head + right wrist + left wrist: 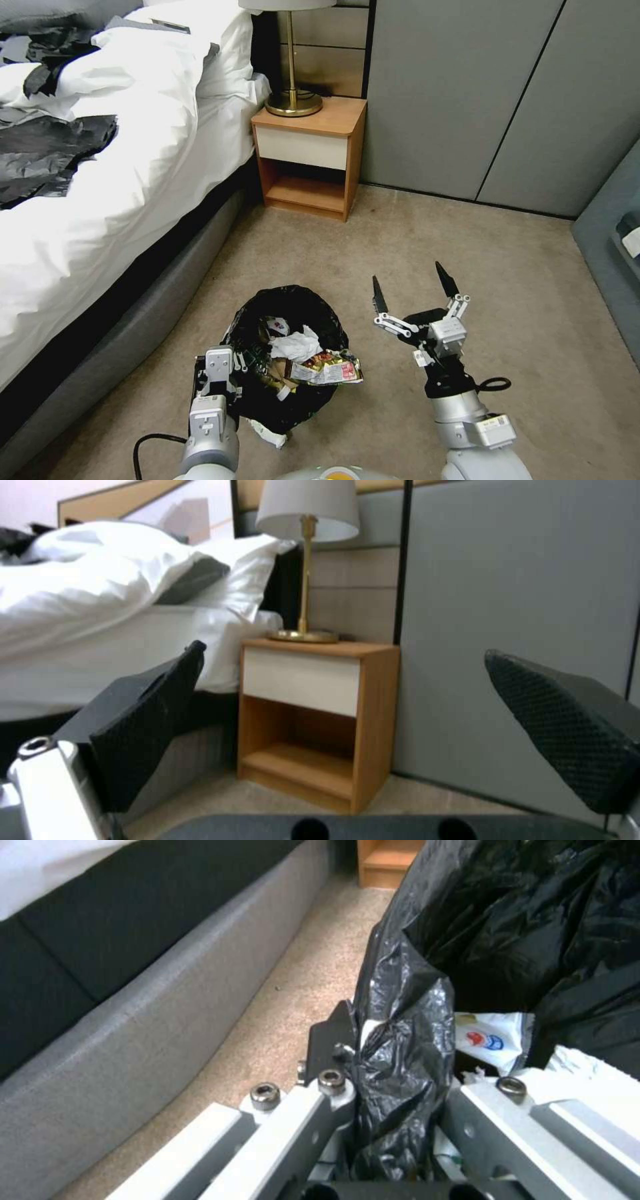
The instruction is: Pick up the trash bin, then pick up the garbage from the floor and place it into the trash bin.
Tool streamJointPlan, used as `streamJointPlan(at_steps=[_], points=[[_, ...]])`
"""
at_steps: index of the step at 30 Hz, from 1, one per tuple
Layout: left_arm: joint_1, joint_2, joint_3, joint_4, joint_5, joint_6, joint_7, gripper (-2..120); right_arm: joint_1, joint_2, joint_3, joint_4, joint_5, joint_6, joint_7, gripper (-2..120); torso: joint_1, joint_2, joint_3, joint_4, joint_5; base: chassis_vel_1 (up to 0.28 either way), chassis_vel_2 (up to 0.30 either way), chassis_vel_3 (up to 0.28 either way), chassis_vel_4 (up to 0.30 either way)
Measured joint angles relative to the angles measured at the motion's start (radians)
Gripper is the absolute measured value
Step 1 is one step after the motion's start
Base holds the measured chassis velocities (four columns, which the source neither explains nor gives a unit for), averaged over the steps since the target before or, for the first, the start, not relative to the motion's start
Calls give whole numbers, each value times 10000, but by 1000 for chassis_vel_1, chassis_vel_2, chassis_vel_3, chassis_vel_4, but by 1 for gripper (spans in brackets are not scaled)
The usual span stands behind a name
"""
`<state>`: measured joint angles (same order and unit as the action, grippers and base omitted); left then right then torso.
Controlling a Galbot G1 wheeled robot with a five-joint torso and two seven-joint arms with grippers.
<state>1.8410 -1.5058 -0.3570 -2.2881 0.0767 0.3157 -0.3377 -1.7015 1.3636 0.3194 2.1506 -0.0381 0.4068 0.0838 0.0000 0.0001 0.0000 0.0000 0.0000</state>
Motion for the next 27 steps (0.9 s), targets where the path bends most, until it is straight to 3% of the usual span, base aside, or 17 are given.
streamJointPlan(at_steps=[27], points=[[153, 24, -36, -250, -7, 29, -8, 3, 414, 12, -31, -477, 159, -46, -27, 100, 0, 0, 1, 0, 0, 22, 23, 23, 24]])
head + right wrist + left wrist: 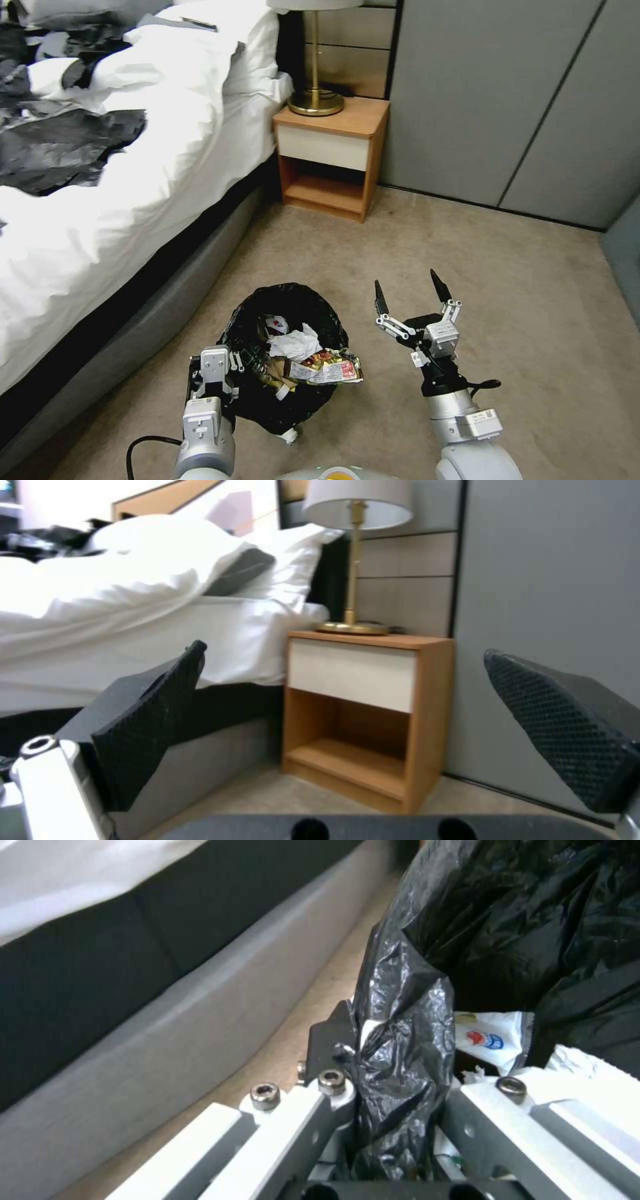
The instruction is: Pick up the trash bin, then pick up the garbage from the floor and place it into the trash bin.
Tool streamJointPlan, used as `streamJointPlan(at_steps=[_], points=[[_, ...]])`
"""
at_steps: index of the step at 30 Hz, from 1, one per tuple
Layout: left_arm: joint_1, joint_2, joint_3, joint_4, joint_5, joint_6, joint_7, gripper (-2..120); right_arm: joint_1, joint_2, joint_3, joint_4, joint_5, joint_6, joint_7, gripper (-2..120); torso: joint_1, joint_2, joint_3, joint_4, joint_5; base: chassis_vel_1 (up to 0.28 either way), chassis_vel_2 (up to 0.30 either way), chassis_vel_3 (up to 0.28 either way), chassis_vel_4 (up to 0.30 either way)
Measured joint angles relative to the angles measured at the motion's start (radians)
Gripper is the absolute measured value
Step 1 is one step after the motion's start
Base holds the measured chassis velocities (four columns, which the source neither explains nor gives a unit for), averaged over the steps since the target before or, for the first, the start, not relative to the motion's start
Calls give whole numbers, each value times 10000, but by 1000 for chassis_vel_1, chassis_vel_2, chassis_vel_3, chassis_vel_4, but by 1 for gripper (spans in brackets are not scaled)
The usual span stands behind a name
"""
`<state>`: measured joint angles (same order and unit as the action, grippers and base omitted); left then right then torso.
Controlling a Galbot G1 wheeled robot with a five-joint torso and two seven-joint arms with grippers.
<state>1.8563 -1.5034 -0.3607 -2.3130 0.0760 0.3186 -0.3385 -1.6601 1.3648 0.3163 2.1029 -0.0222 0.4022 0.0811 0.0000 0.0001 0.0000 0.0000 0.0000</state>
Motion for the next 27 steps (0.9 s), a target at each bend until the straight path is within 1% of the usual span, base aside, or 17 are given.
streamJointPlan(at_steps=[7, 21, 27], points=[[32, 6, -35, -57, -12, 12, 0, 3, 32, -18, 10, -17, 1, -50, -4, 100, 0, 0, 0, -1, 0, 93, 103, 83, 96], [109, -8, -63, -130, -13, 20, 1, 3, 130, -71, 59, 53, 67, -201, -32, 100, -1, 0, 0, 1, 0, 126, 132, 137, 129], [123, -8, -64, -161, -11, 20, 1, 3, 98, -93, -16, 159, 223, -370, 9, 100, 0, 0, 0, -2, 0, 121, 118, 110, 112]])
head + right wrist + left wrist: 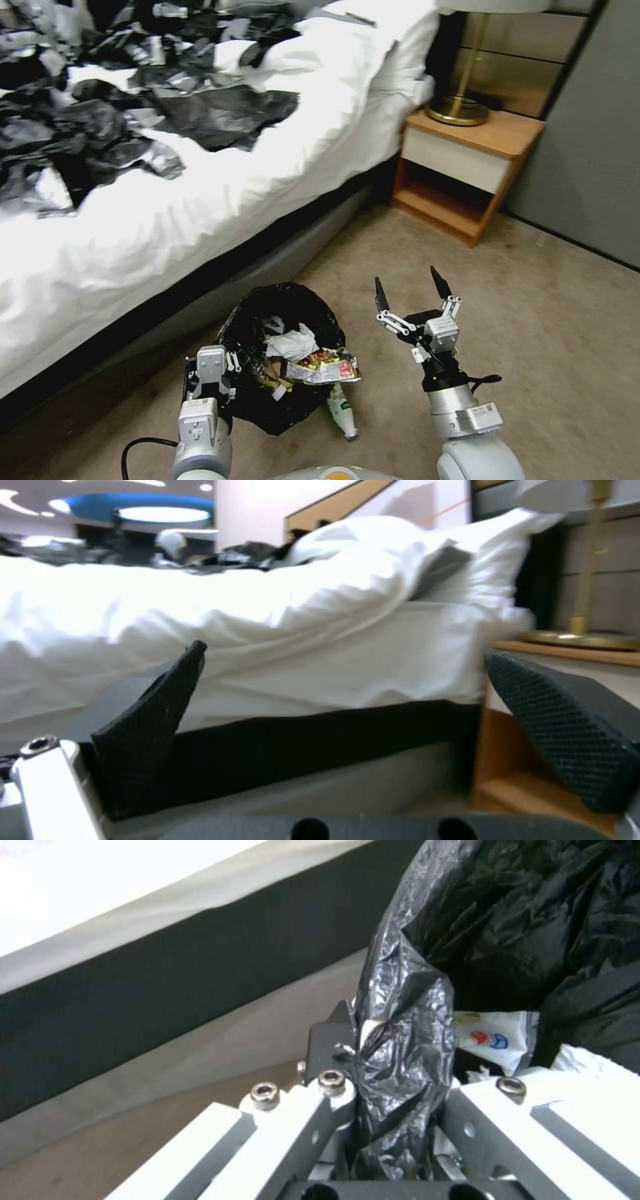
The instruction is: Pick up the trash bin, then pick up the garbage from the floor and place it into the trash bin.
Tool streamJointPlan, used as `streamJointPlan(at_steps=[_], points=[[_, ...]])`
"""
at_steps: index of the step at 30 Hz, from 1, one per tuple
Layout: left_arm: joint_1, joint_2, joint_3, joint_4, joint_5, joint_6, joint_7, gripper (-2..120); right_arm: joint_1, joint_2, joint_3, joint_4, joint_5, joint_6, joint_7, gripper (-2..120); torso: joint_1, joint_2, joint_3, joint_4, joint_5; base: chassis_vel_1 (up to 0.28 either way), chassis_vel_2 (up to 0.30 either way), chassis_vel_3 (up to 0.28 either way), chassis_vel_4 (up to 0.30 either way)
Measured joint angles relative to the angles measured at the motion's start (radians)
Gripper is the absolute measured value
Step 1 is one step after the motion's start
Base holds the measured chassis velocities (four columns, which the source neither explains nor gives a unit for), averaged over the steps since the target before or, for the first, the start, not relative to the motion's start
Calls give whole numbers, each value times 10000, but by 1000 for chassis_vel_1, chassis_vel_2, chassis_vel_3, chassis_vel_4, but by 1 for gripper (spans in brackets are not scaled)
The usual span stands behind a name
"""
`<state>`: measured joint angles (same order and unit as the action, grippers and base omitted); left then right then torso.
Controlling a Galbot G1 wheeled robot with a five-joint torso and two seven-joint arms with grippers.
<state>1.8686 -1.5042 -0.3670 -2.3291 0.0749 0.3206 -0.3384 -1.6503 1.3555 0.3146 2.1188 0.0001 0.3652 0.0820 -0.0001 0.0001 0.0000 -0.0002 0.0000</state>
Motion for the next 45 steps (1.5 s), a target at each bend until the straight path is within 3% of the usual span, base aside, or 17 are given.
streamJointPlan(at_steps=[25, 45], points=[[79, 10, 41, -6, 15, -84, -53, 3, 51, -120, 30, 259, 2, -399, -5, 100, 1, 0, 0, 5, 0, 116, 116, 126, 119], [33, -19, 57, -5, 34, -86, -50, 3, 279, -123, -69, 241, 397, -422, 12, 100, 0, 0, 0, 2, 0, 3, 4, 2, 2]])
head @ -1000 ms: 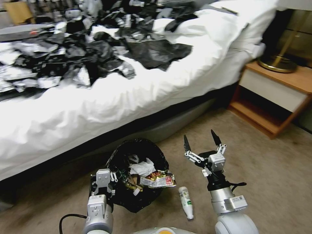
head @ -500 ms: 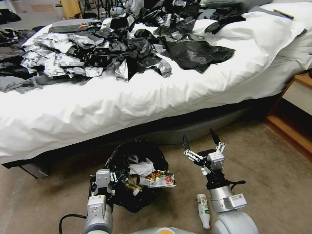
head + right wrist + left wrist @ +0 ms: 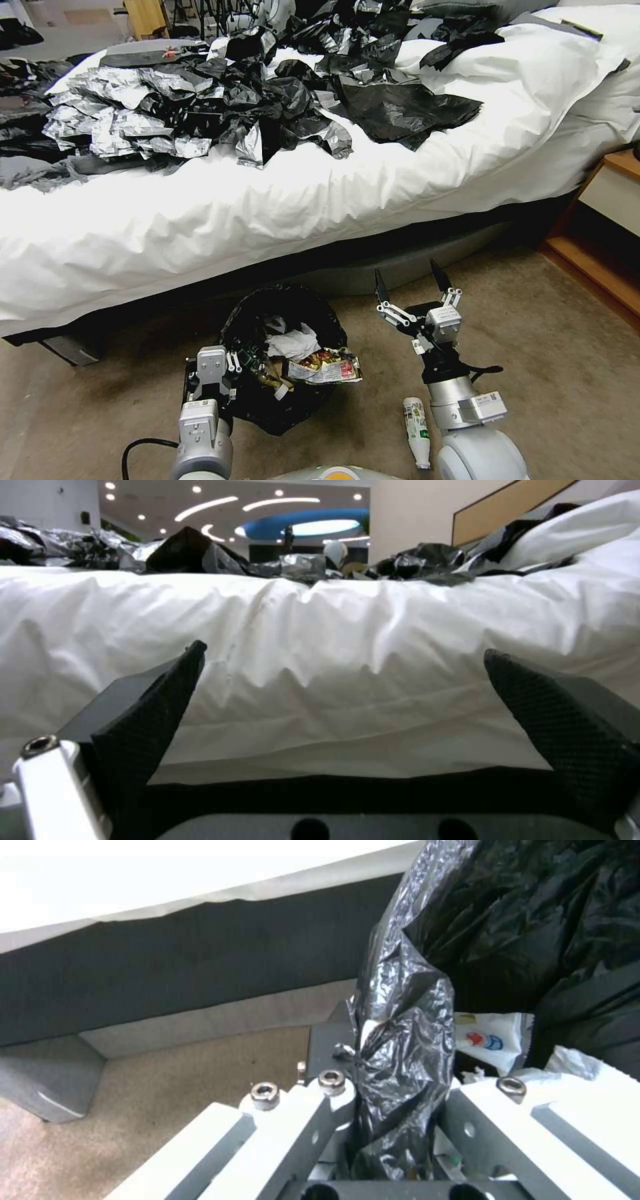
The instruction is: Pick up the trash bin, then pick up the garbage from the floor and place it into the trash bin.
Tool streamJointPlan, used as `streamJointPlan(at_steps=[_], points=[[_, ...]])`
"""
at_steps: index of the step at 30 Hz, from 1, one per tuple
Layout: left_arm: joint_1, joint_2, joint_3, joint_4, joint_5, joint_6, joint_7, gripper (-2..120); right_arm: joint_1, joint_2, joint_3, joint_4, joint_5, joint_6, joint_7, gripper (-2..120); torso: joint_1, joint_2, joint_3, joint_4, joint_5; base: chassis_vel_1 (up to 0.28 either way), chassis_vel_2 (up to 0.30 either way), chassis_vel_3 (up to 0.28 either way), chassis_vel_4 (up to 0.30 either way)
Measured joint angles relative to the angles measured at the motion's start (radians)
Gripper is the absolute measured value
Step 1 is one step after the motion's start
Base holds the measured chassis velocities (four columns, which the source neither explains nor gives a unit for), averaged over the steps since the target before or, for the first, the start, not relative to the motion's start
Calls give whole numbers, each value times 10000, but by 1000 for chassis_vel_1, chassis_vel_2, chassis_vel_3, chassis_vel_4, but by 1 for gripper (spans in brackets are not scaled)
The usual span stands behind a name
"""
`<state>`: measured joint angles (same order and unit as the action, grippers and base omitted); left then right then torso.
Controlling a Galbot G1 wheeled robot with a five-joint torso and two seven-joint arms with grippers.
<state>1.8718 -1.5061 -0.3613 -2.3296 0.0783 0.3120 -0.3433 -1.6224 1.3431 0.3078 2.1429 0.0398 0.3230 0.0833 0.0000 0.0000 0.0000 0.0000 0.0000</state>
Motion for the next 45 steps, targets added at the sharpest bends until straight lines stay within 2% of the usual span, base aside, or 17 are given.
streamJointPlan(at_steps=[17, 29, 45], points=[[3, -4, -2, 32, 2, -12, 5, 3, -41, 52, 37, -51, -45, 70, -29, 99, 1, -1, 1, 0, 0, 12, -10, -9, 8], [18, 3, -8, 54, -6, -26, 4, 3, 1, 93, 47, -173, -118, 287, -54, 99, -1, -1, -2, -1, 0, 156, -153, -148, 146], [2, -9, -21, 63, -1, -26, 4, 3, 176, -25, 221, -181, -265, 343, -103, 99, 0, -2, 0, 0, 0, -13, 2, 6, -3]])
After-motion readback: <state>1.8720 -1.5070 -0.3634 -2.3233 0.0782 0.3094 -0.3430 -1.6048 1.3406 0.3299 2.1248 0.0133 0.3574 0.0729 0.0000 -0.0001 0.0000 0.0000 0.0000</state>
